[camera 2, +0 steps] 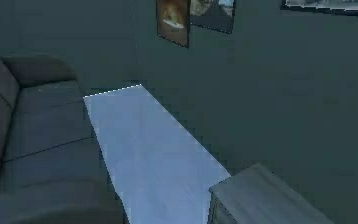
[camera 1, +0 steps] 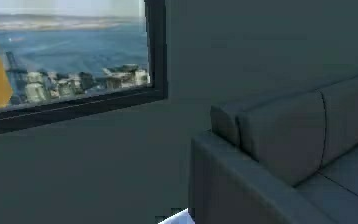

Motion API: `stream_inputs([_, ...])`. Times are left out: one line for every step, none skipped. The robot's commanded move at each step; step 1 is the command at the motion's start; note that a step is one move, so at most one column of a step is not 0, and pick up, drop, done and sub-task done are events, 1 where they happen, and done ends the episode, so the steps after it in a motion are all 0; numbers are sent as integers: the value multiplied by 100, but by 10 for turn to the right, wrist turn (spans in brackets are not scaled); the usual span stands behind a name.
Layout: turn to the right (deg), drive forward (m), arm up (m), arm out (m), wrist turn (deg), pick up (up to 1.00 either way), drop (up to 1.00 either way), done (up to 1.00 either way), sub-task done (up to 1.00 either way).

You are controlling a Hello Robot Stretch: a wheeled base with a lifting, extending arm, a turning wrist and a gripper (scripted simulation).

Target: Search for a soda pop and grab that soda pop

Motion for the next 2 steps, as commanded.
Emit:
stream_inputs([-450,0,0,0,0,0,0,0,0])
stream_inputs([-450,0,0,0,0,0,0,0,0])
